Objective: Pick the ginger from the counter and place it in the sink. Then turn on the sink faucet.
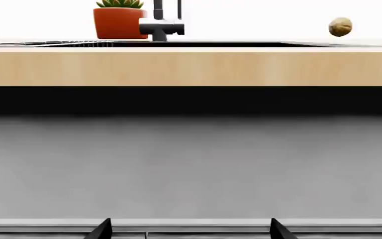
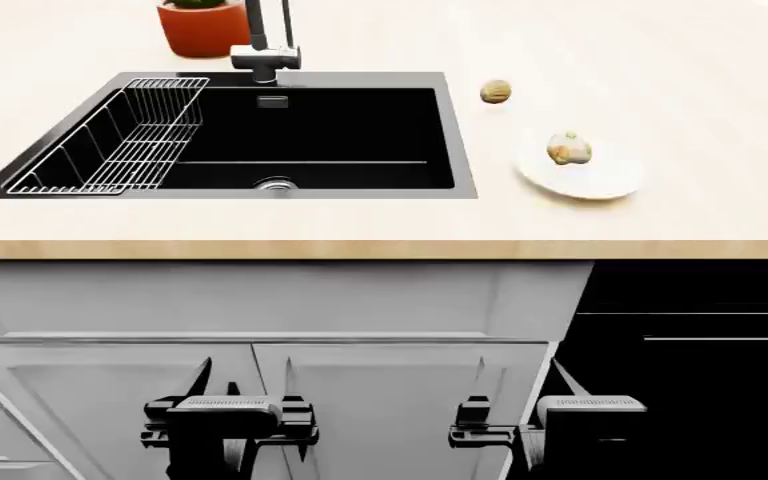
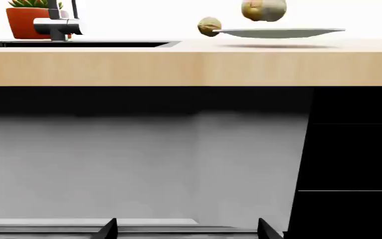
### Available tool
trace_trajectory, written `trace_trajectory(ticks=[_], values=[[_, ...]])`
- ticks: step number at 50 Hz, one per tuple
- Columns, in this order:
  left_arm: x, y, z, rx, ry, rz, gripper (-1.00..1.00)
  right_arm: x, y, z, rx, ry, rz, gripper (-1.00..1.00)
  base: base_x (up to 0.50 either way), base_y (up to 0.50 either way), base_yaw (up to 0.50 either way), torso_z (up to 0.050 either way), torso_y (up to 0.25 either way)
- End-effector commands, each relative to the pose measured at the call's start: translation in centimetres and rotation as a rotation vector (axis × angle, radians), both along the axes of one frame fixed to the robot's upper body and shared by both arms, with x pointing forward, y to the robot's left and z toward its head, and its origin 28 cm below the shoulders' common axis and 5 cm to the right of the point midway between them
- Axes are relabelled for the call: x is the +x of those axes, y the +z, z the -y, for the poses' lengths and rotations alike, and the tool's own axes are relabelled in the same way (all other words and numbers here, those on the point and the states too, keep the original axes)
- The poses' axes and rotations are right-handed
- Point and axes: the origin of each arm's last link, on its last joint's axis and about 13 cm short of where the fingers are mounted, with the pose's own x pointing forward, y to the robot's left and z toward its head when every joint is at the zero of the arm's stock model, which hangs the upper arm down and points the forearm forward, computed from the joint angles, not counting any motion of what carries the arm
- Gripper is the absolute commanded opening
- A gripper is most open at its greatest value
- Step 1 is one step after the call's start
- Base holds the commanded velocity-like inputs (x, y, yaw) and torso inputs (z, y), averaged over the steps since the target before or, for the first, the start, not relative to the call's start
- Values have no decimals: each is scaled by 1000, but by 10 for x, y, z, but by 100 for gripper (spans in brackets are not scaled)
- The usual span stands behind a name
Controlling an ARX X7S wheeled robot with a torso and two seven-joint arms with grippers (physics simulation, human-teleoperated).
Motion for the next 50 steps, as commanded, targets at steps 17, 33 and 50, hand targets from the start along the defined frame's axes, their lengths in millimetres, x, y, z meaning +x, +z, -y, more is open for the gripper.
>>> trace_trajectory(ticks=[17,33,50], values=[[-22,101,-11,-72,-99,50,100,1,97,22,15,11,66,100,0,0,0,0,0],[2,266,-30,-18,6,89,100,25,261,38,-35,109,126,100,0,0,0,0,0],[1,316,-34,-14,-60,85,100,38,323,40,-38,127,123,100,0,0,0,47,0]])
